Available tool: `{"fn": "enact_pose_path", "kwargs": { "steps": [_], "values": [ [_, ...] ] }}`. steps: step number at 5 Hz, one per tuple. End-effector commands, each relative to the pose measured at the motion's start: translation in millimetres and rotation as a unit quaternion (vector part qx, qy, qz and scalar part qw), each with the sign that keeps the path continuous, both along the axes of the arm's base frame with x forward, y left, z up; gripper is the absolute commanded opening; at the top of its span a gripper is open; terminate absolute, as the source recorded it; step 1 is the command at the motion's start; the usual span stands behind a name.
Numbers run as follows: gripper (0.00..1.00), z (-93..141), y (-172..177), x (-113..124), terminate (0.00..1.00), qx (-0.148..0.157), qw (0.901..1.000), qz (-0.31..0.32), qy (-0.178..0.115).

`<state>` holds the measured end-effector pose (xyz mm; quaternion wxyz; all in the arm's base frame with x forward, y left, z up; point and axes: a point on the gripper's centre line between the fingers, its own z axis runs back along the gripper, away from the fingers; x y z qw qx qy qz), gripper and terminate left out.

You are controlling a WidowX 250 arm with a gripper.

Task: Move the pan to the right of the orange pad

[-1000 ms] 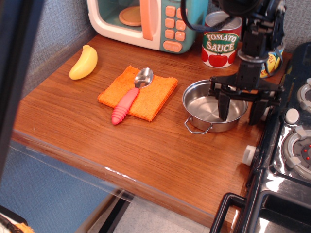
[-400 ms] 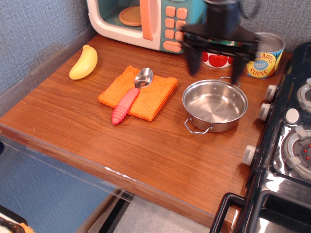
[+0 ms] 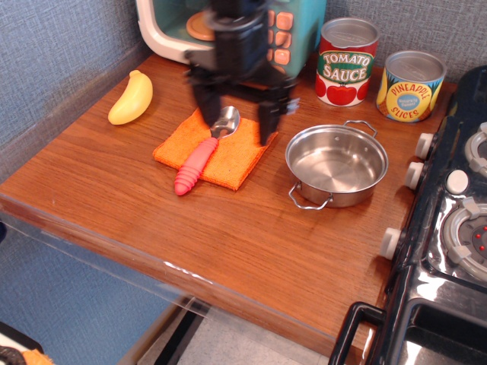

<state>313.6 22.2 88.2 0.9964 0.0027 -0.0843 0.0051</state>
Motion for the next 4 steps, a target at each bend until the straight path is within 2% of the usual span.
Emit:
{"fn": "enact_pose_path", "kwargs": {
  "steps": [1, 3, 4],
  "values": [
    [1.00, -8.2, 31.5, -9.9, 0.00, 0.000, 0.9998, 0.019, 0.001],
    [1.00, -14.3, 35.7, -8.2, 0.00, -0.008, 0.9999, 0.009, 0.007],
    [1.00, -14.3, 35.7, -8.2, 1.00, -0.008, 0.9999, 0.009, 0.007]
  ]
}}
